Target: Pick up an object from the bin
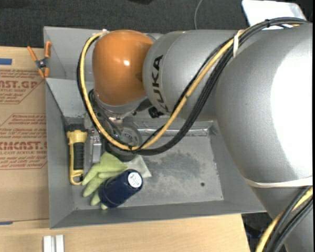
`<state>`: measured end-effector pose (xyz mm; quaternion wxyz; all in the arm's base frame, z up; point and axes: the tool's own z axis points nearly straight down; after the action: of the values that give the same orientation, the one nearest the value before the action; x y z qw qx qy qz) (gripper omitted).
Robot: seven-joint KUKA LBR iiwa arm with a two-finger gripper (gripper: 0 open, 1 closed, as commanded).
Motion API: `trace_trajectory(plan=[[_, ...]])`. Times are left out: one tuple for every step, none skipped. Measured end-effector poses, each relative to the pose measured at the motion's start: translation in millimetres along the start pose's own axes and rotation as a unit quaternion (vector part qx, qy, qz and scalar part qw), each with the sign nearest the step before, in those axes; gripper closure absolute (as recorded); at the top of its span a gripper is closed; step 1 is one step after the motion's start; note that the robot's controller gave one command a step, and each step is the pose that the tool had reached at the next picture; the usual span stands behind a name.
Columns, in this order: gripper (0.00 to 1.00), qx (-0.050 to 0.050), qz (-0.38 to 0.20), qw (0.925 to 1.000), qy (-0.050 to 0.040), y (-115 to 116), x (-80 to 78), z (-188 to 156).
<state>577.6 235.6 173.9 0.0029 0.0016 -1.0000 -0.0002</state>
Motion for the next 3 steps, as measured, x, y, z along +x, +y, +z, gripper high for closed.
trace_trajectory(plan=[[0.00, -0.001, 0.001, 1.0000, -0.0036, -1, -2.3, -4], [0.00, 0.000, -0.071, 0.9975, -0.0043, -32, 18.1, 60], [0.00, -0.001, -0.099, 0.9950, -0.0048, -56, 35.4, 54]])
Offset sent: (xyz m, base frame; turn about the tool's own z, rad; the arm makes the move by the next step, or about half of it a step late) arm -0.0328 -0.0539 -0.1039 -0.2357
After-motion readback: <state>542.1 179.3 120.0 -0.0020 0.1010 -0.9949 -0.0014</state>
